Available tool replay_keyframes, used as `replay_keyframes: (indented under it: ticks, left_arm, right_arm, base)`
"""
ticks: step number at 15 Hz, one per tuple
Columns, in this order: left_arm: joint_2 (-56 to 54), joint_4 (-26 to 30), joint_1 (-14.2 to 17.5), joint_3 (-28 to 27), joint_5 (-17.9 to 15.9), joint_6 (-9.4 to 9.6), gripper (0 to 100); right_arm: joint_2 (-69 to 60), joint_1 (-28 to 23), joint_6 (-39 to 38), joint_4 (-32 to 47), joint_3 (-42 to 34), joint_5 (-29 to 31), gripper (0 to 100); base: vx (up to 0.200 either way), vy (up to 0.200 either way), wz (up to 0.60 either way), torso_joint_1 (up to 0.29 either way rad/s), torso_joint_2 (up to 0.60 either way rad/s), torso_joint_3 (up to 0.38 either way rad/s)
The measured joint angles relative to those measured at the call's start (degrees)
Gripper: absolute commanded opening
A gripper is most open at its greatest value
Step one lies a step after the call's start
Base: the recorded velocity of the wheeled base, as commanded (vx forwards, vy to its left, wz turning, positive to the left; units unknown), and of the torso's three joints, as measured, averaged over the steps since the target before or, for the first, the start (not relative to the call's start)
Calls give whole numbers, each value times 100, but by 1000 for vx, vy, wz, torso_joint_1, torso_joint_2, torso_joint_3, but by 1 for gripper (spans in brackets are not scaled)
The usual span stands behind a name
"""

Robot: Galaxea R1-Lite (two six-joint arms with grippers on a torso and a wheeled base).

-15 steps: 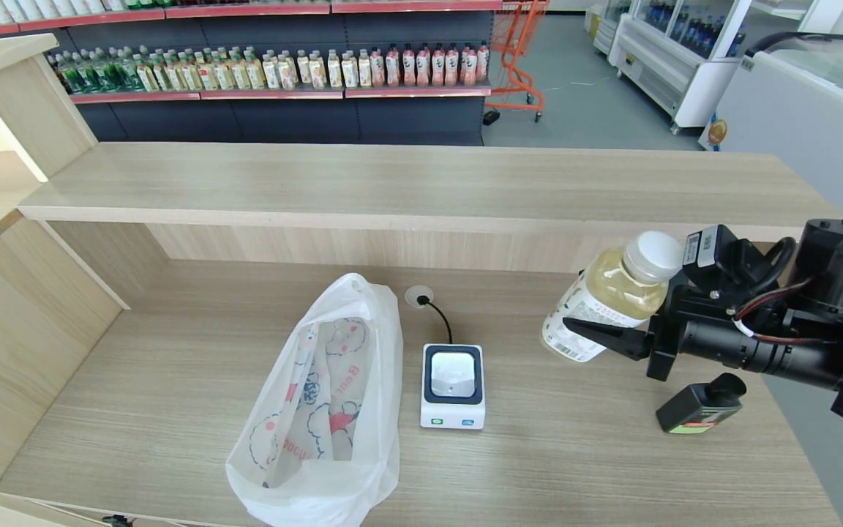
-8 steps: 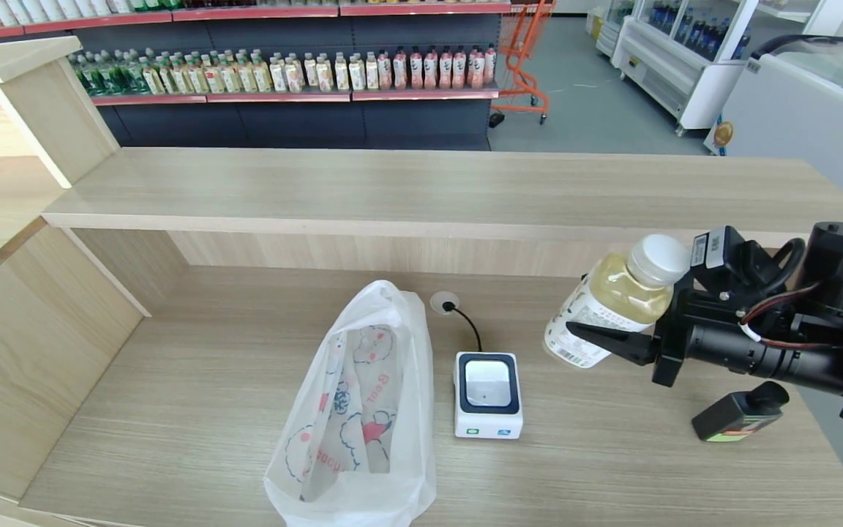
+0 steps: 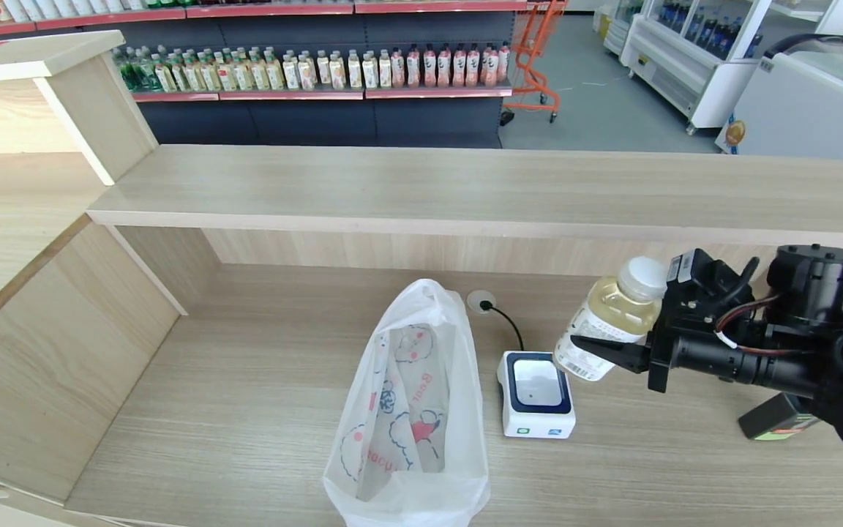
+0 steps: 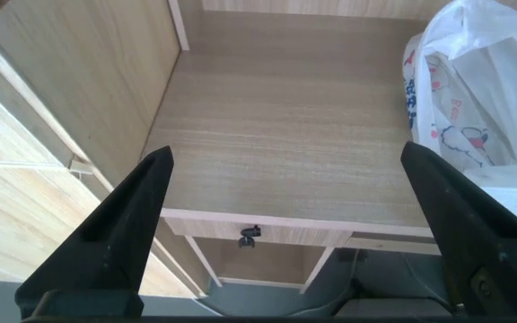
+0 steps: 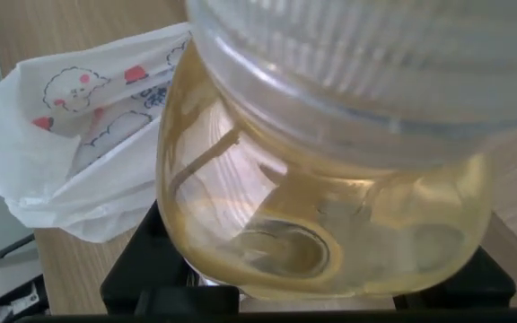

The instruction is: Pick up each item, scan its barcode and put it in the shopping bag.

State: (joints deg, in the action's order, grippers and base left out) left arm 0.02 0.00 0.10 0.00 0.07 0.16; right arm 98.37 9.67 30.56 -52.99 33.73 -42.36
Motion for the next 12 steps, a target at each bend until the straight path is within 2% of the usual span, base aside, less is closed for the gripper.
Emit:
replay_keyframes:
  ticks: [2, 6, 12]
  left_arm:
    - [0, 0, 1, 0, -5, 2, 100]
    - [0, 0, 0, 0, 0, 0, 100]
    - [0, 0, 0, 0, -2, 2, 100]
  right_arm:
    - [144, -20, 301, -5, -6, -24, 0]
    - [697, -118, 1415, -29, 138, -316, 0]
    - [1490, -13, 1971, -11, 887, -499, 0]
  base:
    - [0, 0, 0, 0, 0, 0]
    - [0, 0, 0, 0, 0, 0]
    - [0, 0, 0, 0, 0, 0]
